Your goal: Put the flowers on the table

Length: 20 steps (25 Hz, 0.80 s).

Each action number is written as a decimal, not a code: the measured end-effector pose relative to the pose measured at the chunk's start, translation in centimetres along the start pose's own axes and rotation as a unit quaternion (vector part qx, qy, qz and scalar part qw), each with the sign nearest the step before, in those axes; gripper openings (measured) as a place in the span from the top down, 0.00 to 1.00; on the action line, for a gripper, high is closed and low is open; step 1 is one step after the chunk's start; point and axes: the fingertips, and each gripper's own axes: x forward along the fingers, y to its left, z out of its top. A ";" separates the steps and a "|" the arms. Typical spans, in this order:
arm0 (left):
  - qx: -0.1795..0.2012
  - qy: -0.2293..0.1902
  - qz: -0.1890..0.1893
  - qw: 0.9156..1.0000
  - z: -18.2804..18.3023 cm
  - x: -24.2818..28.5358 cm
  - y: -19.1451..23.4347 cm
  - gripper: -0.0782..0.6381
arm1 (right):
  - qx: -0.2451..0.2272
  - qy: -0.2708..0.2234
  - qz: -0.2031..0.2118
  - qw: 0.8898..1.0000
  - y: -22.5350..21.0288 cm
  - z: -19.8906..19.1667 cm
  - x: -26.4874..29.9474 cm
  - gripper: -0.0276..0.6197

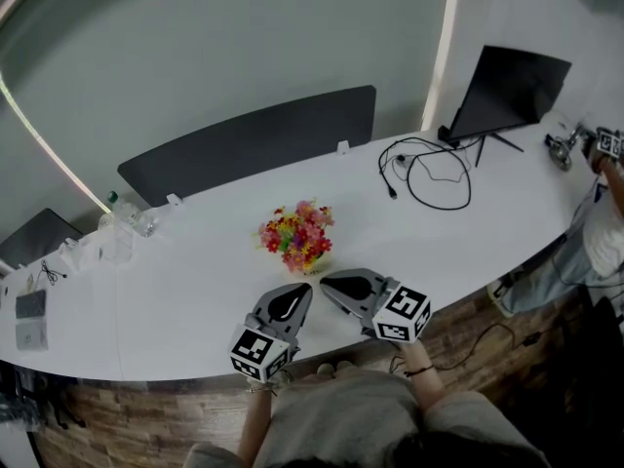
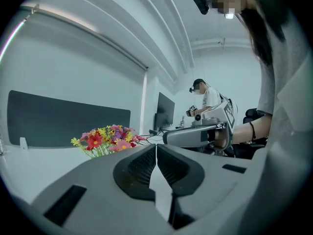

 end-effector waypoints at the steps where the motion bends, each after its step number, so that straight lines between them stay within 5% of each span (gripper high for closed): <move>1: -0.001 0.001 0.000 1.000 -0.1 -0.1 0.0 0.85 | -0.001 0.000 0.001 1.000 0.1 0.0 0.0 0.92; 20: 0.007 0.004 -0.012 1.000 0.0 -0.7 -0.3 0.87 | 0.006 -0.013 -0.002 1.000 0.1 -0.1 0.1 0.92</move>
